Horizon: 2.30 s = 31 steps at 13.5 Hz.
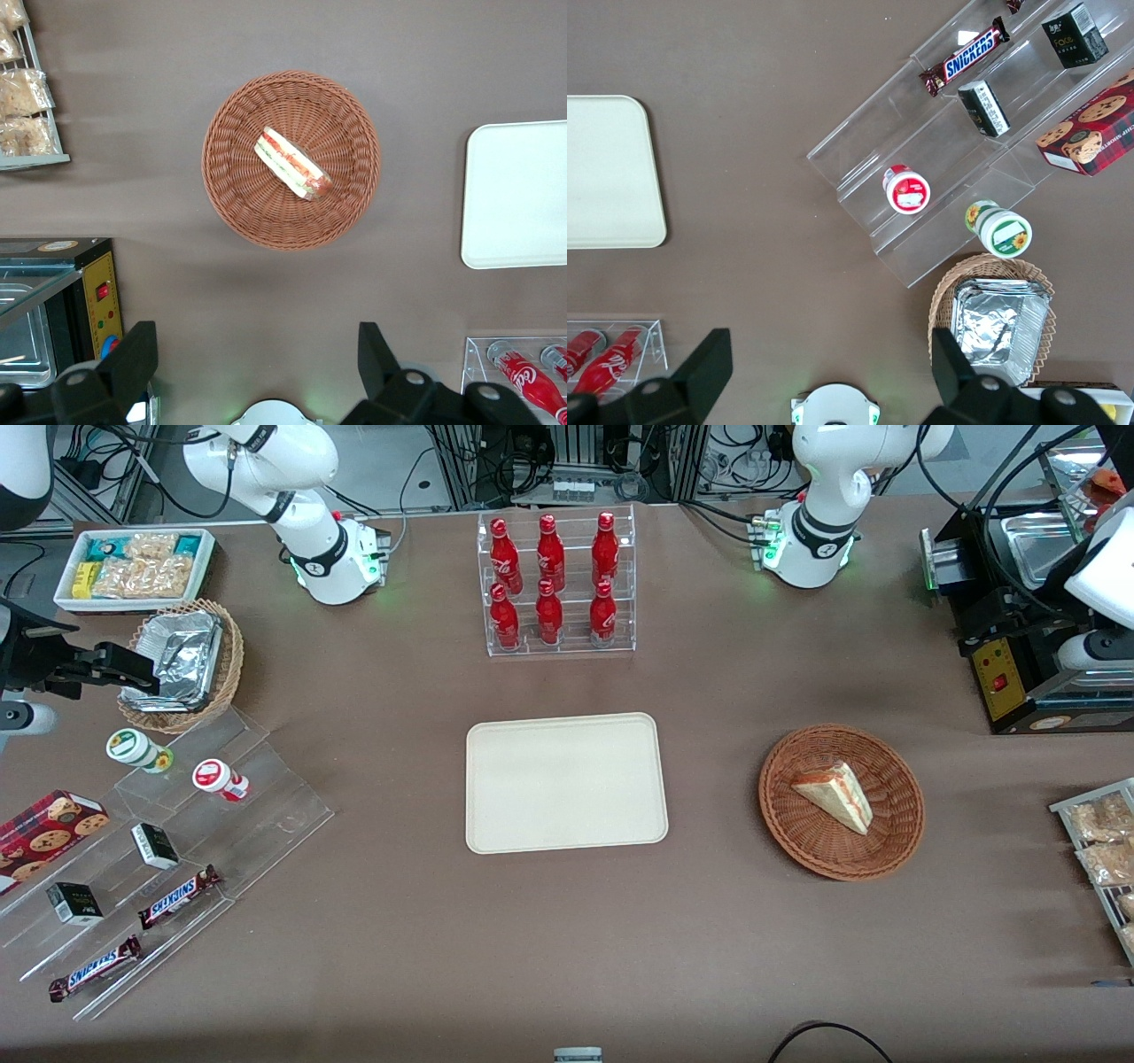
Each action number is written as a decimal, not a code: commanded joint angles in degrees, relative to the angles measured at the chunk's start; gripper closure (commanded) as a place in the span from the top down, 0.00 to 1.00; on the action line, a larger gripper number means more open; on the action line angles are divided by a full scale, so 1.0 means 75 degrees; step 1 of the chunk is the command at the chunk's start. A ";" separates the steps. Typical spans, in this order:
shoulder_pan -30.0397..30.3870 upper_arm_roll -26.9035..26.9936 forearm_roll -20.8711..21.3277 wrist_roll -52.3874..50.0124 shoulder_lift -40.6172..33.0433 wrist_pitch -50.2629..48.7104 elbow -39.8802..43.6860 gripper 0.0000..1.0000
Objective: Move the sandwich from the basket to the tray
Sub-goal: 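Move the left gripper over the wicker basket and lower onto the sandwich, then close the left gripper on the wrapped sandwich's plastic edge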
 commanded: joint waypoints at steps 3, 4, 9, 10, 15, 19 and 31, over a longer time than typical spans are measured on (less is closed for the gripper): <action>0.0116 -0.0124 0.0033 0.0064 0.0161 0.0100 0.0134 1.00; 0.0104 -0.0124 0.0033 -0.0017 0.0301 0.0148 0.0145 1.00; 0.0057 -0.0124 0.0045 -0.0392 0.1145 0.0919 0.0028 1.00; 0.0057 -0.0124 0.0045 -0.0451 0.1274 0.1188 -0.0054 1.00; -0.0341 -0.0136 0.0525 -0.1877 0.1556 0.2921 -0.1281 1.00; -0.0505 -0.0136 0.0525 -0.4068 0.1475 0.4760 -0.2804 1.00; -0.0576 -0.0078 0.0560 -0.7260 0.1346 0.7836 -0.5702 1.00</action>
